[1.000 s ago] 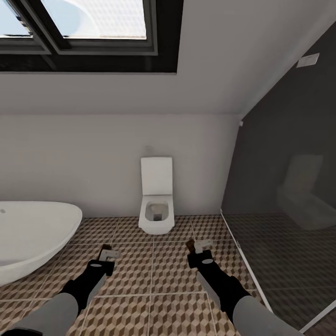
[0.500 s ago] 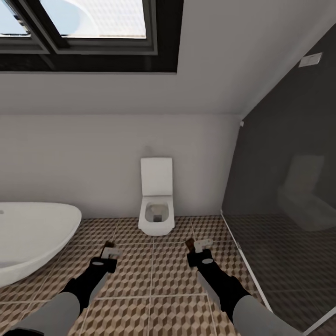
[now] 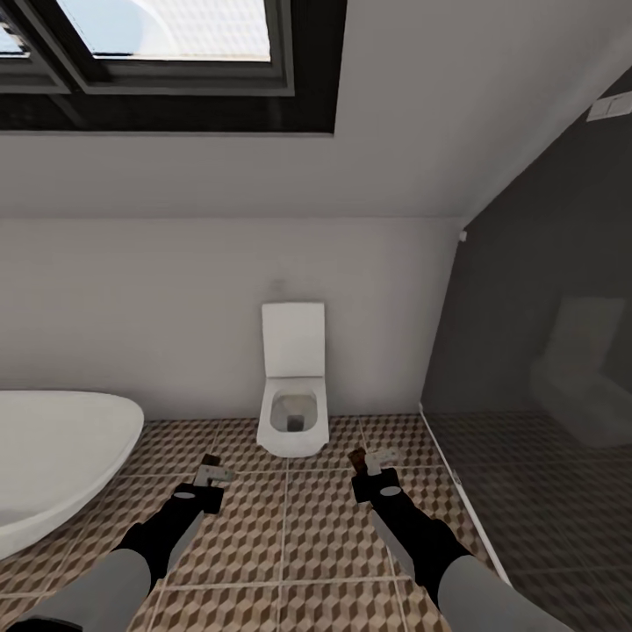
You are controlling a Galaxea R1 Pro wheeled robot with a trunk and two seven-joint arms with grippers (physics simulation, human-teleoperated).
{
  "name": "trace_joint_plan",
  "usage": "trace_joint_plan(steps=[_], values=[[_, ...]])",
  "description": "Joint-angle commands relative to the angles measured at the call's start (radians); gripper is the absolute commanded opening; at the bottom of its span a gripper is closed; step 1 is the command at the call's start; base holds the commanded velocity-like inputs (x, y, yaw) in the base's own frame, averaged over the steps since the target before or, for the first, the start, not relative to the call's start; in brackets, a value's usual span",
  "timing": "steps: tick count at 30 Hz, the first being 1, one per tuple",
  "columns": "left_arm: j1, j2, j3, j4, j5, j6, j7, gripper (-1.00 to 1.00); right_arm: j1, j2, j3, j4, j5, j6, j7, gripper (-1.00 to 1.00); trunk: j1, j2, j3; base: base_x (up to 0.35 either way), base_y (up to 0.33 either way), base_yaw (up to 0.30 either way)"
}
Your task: Take the four mousetraps from the cabinet in the bathroom and place them on the bathroom floor. Make sure all four end up on the same floor surface, and ensure that at least two of them are either under or directly next to the same bathroom sink.
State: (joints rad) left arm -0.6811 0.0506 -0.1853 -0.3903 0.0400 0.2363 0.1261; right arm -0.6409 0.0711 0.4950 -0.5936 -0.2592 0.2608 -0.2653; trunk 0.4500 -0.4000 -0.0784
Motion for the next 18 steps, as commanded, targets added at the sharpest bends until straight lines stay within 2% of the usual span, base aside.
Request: trace_joint_plan(steps=[1, 8, 18], values=[[0.000, 0.000, 0.000, 0.000, 0.000, 0.000, 0.000, -1.00, 0.000, 0.000, 0.000, 0.000, 0.000, 0.000, -0.001, -1.00, 0.000, 0.000, 0.000, 0.028, 0.000, 0.000], [0.000, -0.010, 0.000, 0.001, 0.001, 0.001, 0.001, -1.00, 0.001, 0.001, 0.000, -0.002, 0.001, 0.000, -0.003, -1.00, 0.000, 0.000, 0.000, 0.006, 0.000, 0.000], [0.000, -0.016, 0.000, 0.002, 0.001, 0.003, 0.001, -1.00, 0.000, 0.003, 0.001, -0.003, 0.000, 0.000, -0.003, -1.00, 0.038, -0.070, -0.036, 0.000, 0.000, 0.000]])
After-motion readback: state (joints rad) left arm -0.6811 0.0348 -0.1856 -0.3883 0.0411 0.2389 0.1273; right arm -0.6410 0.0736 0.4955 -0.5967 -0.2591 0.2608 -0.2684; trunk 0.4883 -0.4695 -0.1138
